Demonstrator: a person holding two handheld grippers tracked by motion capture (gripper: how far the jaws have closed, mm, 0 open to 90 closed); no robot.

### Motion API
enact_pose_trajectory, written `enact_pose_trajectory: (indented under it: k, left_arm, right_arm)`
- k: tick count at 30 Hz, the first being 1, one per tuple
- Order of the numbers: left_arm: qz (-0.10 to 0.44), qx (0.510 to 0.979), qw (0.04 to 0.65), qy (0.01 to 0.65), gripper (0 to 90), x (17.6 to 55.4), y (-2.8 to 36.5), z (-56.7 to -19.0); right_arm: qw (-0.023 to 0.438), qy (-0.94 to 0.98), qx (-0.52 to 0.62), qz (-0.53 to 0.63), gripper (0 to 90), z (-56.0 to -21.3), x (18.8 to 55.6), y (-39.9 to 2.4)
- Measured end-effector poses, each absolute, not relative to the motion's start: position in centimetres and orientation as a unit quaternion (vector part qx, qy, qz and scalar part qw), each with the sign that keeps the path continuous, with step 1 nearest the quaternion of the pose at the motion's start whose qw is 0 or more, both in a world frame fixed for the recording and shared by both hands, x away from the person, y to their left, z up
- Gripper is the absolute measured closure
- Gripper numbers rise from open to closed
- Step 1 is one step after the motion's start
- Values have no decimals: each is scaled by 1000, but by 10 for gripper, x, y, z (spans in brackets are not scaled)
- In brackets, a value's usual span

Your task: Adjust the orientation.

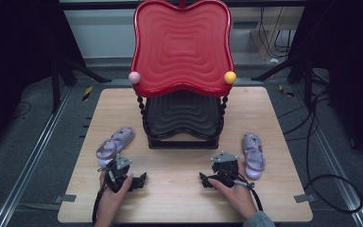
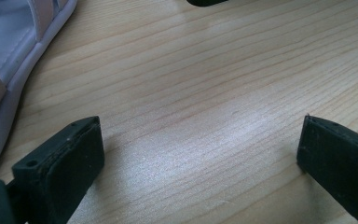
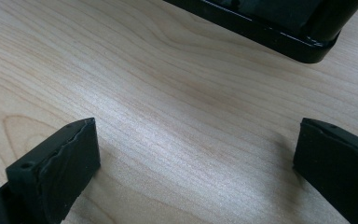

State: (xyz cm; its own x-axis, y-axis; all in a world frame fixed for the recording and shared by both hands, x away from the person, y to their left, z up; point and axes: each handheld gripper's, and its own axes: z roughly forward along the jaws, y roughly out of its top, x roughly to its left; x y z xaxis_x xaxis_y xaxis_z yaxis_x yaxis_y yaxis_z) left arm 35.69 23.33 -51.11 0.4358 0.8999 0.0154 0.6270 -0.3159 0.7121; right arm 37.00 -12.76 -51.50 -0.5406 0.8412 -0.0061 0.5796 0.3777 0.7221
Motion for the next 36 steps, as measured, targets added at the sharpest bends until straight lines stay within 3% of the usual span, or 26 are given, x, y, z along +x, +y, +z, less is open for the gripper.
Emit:
enact_pose_trajectory:
  k: [9,13,23,28,36]
  left_arm:
    - [210,783,323,488,0,357,233,-511]
    - [199,793,313,484,40,356,231,-506]
    - [211,793,322,473,42,353,231,-457]
    - [217,783,325,484,53,363,252,-424]
    - [222,780,302,501,90,383,286,-404]
  right_arm:
    - [193,806,442,343,6,-515,370,-127]
    - [193,806,442,343,6,-515,370,-127]
    - [192,804,446,343,10,-515,370,-126]
    - [196,804,446,342,12,-515,369,-127]
    - [196,803,447,342,11,-515,368,-127]
